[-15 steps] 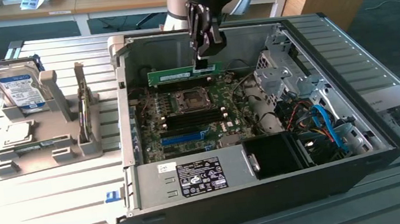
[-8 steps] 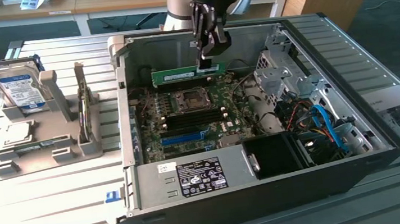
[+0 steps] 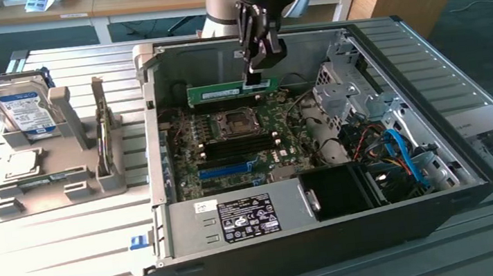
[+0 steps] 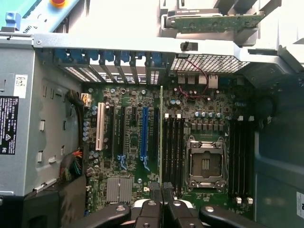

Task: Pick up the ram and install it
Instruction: 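Pick up the ram and move it above insertion slot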

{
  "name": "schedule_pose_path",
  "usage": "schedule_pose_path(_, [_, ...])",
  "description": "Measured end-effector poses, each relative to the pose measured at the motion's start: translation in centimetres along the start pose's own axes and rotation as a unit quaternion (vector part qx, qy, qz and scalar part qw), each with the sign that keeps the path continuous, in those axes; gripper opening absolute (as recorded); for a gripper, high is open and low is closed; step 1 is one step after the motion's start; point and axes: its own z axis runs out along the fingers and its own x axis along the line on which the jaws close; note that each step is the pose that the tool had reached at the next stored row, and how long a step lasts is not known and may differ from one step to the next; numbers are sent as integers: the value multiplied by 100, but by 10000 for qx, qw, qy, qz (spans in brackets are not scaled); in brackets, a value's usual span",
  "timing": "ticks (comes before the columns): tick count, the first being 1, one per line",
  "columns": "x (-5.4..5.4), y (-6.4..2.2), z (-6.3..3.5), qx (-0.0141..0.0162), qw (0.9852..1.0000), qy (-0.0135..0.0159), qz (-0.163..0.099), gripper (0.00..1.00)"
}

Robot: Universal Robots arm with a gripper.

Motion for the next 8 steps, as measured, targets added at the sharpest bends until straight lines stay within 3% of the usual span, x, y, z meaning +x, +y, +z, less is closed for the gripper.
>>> schedule_pose_path(8, [-24,-7,11,-12,10000,0,1,12])
